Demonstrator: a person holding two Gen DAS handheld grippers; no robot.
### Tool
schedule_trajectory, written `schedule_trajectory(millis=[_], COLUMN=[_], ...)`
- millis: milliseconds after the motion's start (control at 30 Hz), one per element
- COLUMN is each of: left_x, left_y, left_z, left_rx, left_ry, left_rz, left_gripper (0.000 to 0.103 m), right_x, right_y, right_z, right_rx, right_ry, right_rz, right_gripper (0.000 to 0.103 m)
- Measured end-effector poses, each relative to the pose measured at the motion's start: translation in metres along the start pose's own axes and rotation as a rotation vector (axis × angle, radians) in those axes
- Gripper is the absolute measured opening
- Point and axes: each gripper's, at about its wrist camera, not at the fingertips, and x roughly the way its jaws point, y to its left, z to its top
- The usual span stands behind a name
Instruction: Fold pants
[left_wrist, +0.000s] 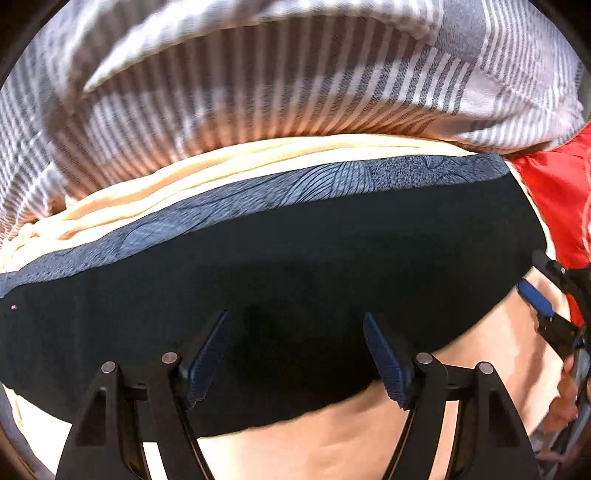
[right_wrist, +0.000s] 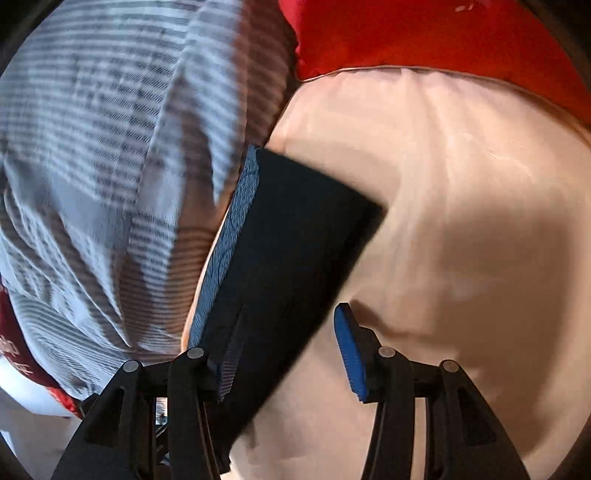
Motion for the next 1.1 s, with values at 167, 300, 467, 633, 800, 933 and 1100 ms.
schedule_trajectory(millis=[167, 300, 467, 633, 800, 933, 1100], left_x=[0.016, 0.024, 0.038, 0.030, 0.030, 0.069, 0.075], left_y=[-0.010, -0.017, -0.038, -0.056, -0.072, -0.079, -0.098], left_z=[-0.001, 0.002, 0.010, 0.029, 0.068, 0.080, 0.069], left_rx=[0.006, 0.008, 0.019, -0.017, -0.078, -0.115, 0.004], left_ry=[0.029, 0.022, 0.012, -0.023, -0.092, -0.074, -0.151], left_rz=[0.041, 0.051, 0.067, 0.039, 0.076, 0.145, 0.200], left_gripper=[0.075, 0.076, 0.076, 0.076, 0.076, 0.076, 0.078], right_x=[0.007, 0.005, 0.026, 0.057, 0.059, 0.048, 0.036], right_y=[-0.013, -0.023, -0.006, 0.014, 0.013, 0.018, 0.054], right_z=[0.008, 0.007, 0.021, 0.032, 0.034, 0.032, 0.023], right_rx=[0.032, 0.065, 0.039, 0.010, 0.058, 0.041, -0.067], right_ry=[0.018, 0.009, 0.023, 0.089, 0.151, 0.166, 0.169], right_rz=[0.066, 0.122, 0.222, 0.259, 0.285, 0.319, 0.335], right_gripper=[0.053, 0.053, 0.057, 0.055, 0.014, 0.014, 0.013])
